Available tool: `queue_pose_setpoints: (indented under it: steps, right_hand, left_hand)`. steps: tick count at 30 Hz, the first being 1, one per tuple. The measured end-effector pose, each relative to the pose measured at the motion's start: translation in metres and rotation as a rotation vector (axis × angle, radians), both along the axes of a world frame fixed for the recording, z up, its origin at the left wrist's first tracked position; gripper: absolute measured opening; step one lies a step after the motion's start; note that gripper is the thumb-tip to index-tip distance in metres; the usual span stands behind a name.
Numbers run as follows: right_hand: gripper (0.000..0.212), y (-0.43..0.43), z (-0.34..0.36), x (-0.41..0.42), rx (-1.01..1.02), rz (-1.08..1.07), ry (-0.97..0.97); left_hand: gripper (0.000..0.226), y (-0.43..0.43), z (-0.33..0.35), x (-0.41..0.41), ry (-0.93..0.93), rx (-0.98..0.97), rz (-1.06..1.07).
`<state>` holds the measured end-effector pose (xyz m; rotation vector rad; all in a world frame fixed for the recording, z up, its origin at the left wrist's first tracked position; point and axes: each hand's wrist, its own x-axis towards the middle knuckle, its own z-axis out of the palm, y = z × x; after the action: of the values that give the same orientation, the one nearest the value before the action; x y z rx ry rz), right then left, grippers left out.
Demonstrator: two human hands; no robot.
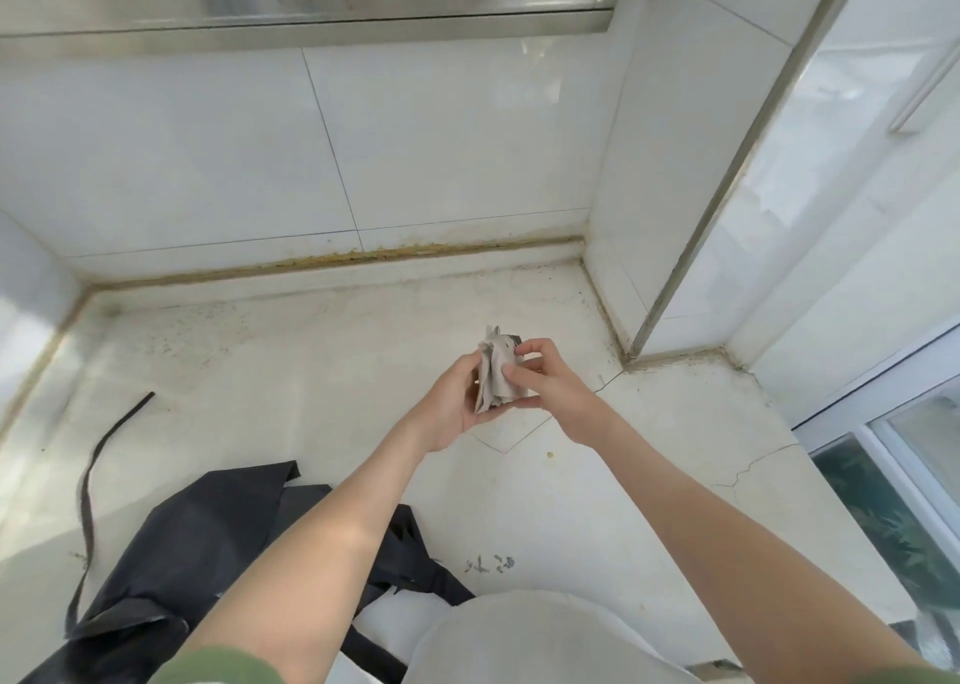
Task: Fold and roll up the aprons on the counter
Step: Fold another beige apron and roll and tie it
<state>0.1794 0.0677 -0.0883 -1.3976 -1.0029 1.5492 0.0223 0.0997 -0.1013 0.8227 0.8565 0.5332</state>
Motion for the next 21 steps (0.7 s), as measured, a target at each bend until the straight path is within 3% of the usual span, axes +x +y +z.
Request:
queue_pose_setpoints:
  steps: [3, 10, 17, 21]
  right_hand:
    - [0.032, 0.002, 0.017, 0.005, 0.050, 0.059, -0.089]
    - [0.027, -0.005, 0.031, -0.005, 0.107, 0.085, -0.296]
    - [0.028, -0.019, 0.034, -0.011, 0.083, 0.047, -0.174]
    - [0.028, -0.028, 0.036, -0.011, 0.069, 0.037, -0.185]
  left_hand:
    - [0.044, -0.001, 0.014, 0.000, -0.018, 0.059, -0.001]
    - [0.027, -0.018, 0.026, 0.004, 0.142, 0.264, 0.017]
    - [0.018, -0.035, 0.031, 0.002, 0.402, 0.418, 0.214]
    - [0.030, -0.046, 0.038, 0.006, 0.345, 0.381, 0.154]
